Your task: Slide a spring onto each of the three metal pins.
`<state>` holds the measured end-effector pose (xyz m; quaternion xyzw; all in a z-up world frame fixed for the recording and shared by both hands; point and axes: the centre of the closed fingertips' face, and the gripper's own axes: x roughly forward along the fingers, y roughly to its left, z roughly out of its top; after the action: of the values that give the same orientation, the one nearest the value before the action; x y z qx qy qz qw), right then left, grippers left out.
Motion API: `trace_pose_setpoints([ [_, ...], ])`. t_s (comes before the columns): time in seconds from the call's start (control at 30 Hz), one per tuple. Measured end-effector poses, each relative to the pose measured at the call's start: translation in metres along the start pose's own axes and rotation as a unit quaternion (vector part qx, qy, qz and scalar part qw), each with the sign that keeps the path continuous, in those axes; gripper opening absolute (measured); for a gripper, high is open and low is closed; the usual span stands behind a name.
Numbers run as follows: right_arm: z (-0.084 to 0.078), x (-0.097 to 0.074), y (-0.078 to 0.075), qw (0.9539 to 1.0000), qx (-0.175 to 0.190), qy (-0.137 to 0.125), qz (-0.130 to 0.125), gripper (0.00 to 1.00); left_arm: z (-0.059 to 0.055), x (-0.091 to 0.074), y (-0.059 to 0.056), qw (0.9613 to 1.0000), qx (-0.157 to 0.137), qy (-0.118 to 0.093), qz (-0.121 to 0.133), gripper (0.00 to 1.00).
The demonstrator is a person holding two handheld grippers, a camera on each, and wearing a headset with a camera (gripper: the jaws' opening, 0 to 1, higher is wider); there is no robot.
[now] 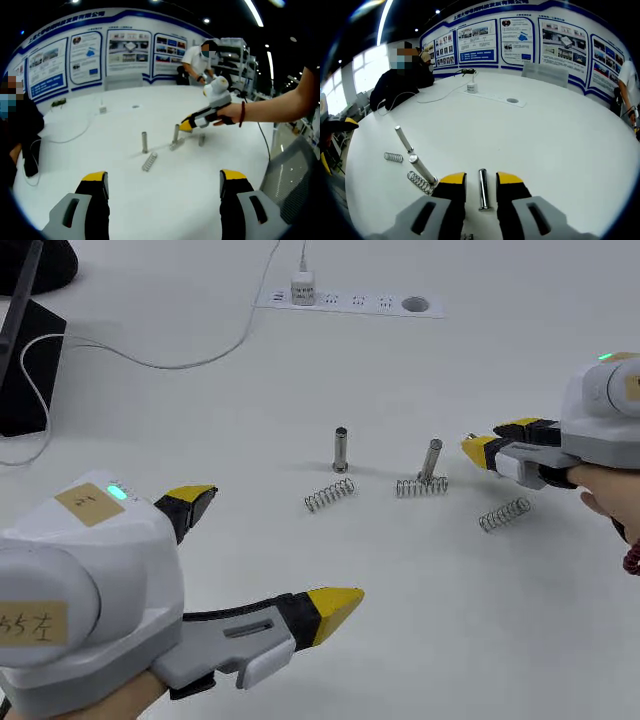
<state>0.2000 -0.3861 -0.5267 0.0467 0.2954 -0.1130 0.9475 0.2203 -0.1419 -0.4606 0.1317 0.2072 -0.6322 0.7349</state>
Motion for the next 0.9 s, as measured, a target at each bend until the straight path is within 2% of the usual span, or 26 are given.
trace_pose_setpoints([
  [0.33, -0.003, 0.011, -0.002, 0.9999, 0.004, 0.013, 0.004, 0.17, -0.003, 0.002, -0.001, 1.0000, -0.004, 0.004, -0.002, 0.93],
  [0.67, -0.005, 0.015, -0.002, 0.9995, -0.013, 0.029, 0.008, 0.10, -0.003, 0.003, -0.001, 1.0000, -0.004, 0.006, -0.003, 0.92],
  [0.9, -0.006, 0.017, -0.004, 0.9988, 0.008, 0.049, 0.000, 0.09, -0.003, 0.003, 0.001, 1.0000, -0.002, 0.009, -0.001, 0.92],
])
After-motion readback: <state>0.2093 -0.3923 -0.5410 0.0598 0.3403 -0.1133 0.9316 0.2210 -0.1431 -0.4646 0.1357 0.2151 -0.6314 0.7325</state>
